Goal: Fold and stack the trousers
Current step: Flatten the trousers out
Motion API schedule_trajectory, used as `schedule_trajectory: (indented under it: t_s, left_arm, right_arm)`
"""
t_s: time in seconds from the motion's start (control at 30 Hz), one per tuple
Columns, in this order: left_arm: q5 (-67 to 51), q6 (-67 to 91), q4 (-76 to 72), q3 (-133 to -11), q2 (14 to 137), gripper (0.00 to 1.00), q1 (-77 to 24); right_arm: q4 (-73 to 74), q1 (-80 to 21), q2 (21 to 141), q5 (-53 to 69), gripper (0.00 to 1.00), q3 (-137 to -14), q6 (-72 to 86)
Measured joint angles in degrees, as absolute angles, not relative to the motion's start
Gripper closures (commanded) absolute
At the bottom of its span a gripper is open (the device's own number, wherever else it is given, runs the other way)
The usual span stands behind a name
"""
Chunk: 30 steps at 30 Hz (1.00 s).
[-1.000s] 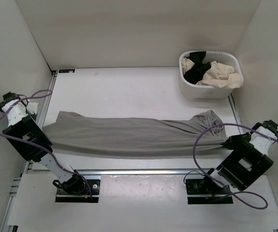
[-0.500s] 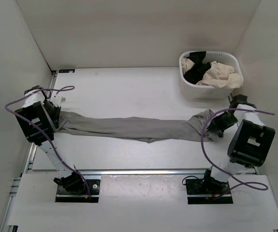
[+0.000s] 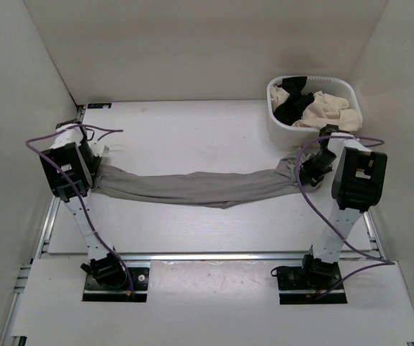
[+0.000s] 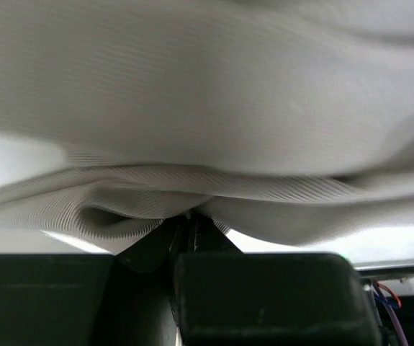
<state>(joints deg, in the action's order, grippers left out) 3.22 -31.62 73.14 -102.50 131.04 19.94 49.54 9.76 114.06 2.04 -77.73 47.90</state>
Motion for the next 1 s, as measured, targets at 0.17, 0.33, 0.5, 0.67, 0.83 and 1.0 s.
schedule_trajectory:
  t_s: [0.17,0.33,0.5,0.67,0.83,1.0]
  left_arm:
    - [4.0,-29.8,74.1,-117.8,138.5,0.86,18.4]
    - [0.3,-27.9,62.9,-128.3,142.4,0.86,17.8]
    - [-4.2,-26.2,56.2,-128.5,140.2,0.86,17.9]
    - [-5.5,-26.1,54.2,-127.8,131.5,0.86,17.9]
    - [-3.4,-28.6,50.9,-119.9,116.0,0.86,18.2]
    - [0.0,-31.8,50.8,-104.9,102.9,0.86,22.0]
  right_arm:
    - [49.3,9.4,118.3,-4.7,1.0,-86.5,49.5]
    - [46.2,9.2,117.6,-9.3,1.0,-87.4,51.2]
    - [44.6,9.1,108.9,-11.4,1.0,-83.4,51.9]
    - [45.5,10.5,97.5,-9.1,1.0,-85.0,49.4]
    - [46.4,17.1,88.7,-1.3,1.0,-82.1,47.4]
    - [49.6,29.8,75.7,5.2,1.0,-62.0,45.9]
